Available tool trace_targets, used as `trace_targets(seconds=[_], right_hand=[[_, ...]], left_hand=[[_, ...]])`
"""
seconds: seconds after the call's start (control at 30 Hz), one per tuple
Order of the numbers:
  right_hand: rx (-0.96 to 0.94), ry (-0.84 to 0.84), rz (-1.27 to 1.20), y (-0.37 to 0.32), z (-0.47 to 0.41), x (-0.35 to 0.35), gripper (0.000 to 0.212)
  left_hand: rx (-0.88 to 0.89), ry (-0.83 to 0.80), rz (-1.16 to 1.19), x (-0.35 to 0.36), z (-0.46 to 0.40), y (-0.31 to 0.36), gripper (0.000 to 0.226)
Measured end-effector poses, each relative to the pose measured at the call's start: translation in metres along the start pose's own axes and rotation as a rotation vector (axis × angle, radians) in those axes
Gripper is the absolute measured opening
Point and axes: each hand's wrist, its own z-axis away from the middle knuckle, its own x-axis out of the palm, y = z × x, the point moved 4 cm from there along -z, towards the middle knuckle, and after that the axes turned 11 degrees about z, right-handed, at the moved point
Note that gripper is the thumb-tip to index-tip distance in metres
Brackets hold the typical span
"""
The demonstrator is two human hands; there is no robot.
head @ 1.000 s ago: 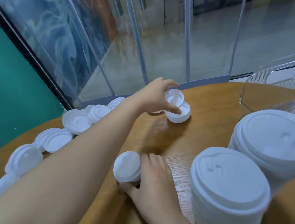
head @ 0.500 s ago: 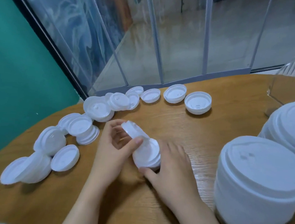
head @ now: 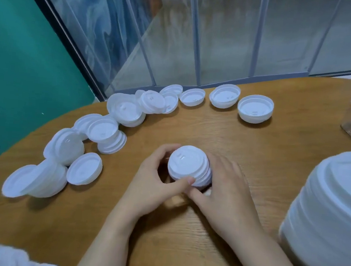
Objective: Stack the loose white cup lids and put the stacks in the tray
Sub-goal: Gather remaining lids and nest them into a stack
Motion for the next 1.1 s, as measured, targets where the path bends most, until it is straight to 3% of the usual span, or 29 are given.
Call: trace_targets(seconds=[0.63, 0.8, 1.1], right_hand=[[0.023, 0.0, -0.028, 0.001, -0.003, -0.004, 0.067], [0.017, 0.011, -0.003, -0.002, 0.002, -0.006, 0.065], [-0.01, -0.009, 0.019, -0.004, 0.004, -0.005, 0.059]], left_hand=[[0.068, -0.04, -0.065, 0.003, -0.002, -0.001, 0.056], [0.049, 0.04, -0.083, 0.003, -0.014, 0.023, 0.055], [0.254, -0.293, -0.585, 0.075, -0.17, 0.074, 0.057]])
